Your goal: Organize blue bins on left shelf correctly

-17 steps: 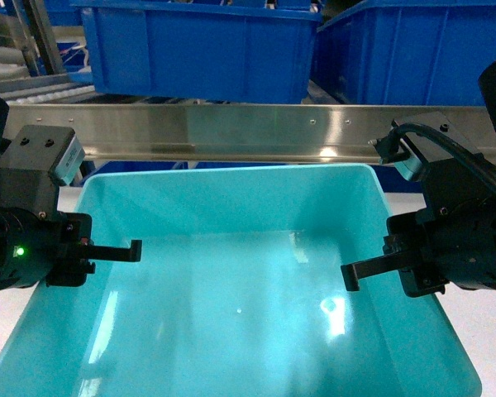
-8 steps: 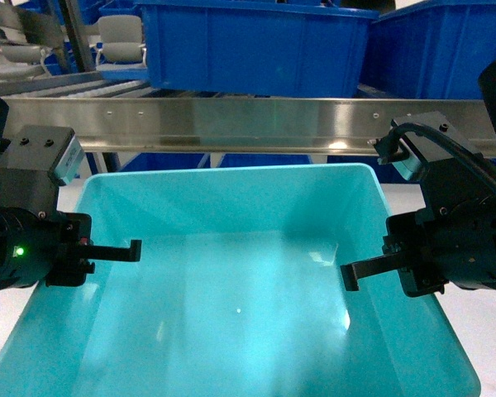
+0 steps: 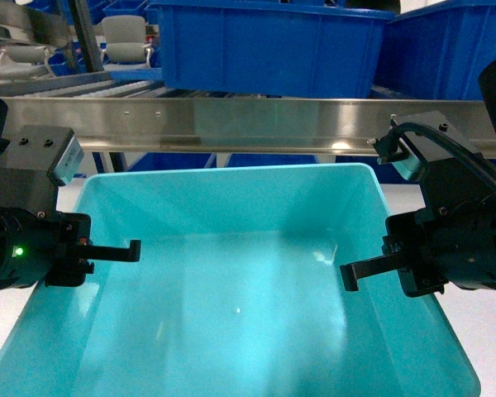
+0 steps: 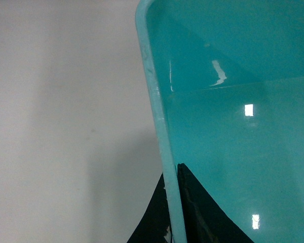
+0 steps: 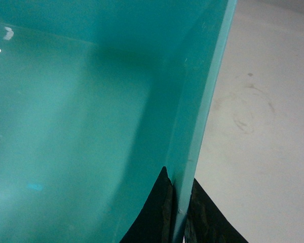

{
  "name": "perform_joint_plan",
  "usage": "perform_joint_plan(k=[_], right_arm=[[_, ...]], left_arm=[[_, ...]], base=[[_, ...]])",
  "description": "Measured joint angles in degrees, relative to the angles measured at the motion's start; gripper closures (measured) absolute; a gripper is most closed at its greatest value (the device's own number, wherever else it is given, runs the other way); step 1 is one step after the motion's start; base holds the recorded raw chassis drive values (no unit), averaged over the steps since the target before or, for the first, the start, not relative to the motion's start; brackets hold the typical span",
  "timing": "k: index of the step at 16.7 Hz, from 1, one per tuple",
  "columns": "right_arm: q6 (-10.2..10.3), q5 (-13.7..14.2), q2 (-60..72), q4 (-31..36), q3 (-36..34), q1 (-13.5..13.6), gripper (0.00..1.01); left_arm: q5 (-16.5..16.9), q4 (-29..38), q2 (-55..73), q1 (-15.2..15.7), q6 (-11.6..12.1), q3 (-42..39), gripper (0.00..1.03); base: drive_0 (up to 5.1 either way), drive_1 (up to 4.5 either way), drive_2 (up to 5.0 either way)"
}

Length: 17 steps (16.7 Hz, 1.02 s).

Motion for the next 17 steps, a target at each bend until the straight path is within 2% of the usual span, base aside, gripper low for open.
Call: perform_joint_plan(k=[8,17], right_arm=[[0.0,0.0,0.0,0.0,0.0,0.0,0.98],[0.0,0.0,0.0,0.0,0.0,0.0,0.98]], left_arm=[[0.0,0.0,0.0,0.1,0.0,0.0,1.01],[0.1,0.1,0.0,0.2,0.0,0.0,1.01]], base=[[-4.6,1.39,3.7],[-5.0,2.37,2.4]])
